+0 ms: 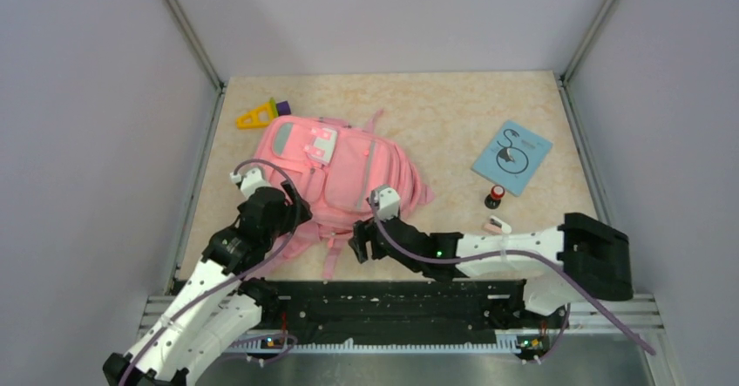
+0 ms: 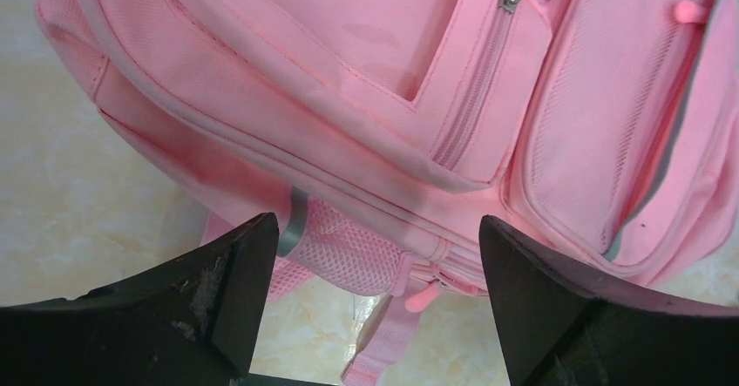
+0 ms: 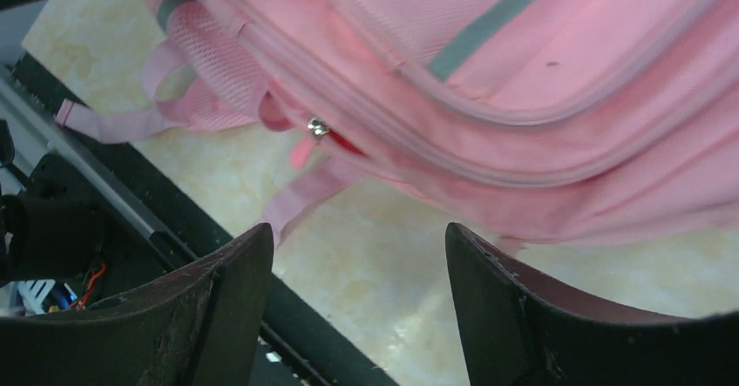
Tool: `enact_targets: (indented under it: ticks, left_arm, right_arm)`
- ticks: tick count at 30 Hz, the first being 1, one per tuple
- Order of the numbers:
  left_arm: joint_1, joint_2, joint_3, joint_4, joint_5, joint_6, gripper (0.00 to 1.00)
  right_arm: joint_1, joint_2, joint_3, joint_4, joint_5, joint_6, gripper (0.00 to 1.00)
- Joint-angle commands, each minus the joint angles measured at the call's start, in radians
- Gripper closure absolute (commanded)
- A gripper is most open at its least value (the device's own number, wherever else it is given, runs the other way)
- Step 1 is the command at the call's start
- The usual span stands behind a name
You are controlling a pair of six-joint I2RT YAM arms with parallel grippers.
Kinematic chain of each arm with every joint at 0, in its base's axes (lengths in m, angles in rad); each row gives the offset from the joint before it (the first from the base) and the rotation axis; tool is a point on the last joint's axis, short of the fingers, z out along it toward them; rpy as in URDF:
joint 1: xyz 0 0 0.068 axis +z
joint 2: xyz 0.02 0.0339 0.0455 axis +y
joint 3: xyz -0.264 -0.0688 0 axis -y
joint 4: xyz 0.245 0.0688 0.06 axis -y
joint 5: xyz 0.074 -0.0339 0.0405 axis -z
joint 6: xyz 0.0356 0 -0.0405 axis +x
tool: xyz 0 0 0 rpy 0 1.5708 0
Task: Pack the student bag
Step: Zip the student bag at the center of the board.
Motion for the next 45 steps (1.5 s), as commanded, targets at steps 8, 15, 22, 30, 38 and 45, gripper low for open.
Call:
enact_targets:
  ticks: [8, 15, 22, 30, 38, 45]
  left_arm:
    - [0.054, 0.048, -0.093, 0.155, 0.025, -0.014, 0.17]
    - [0.071, 0.084, -0.108, 0.199, 0.017, -0.007, 0.35]
    - [0.077, 0.084, -0.124, 0.217, 0.012, -0.003, 0.44]
    - [0.084, 0.077, -0.129, 0.216, 0.004, 0.007, 0.54]
    - [0.089, 0.084, -0.129, 0.221, 0.005, 0.023, 0.64]
    - [0.102, 0.091, -0.111, 0.226, 0.005, 0.045, 0.86]
  right_arm:
    - [0.086, 0.399, 0.307, 0.063, 0.016, 0.052, 0.35]
    - [0.085, 0.53, 0.409, -0.008, 0.1, 0.079, 0.4]
    - [0.071, 0.617, 0.479, -0.036, 0.151, 0.114, 0.47]
    - [0.067, 0.666, 0.52, -0.035, 0.235, 0.138, 0.51]
    - [0.055, 0.647, 0.497, -0.013, 0.239, 0.125, 0.81]
    - [0.05, 0.568, 0.41, 0.035, 0.143, 0.132, 1.0]
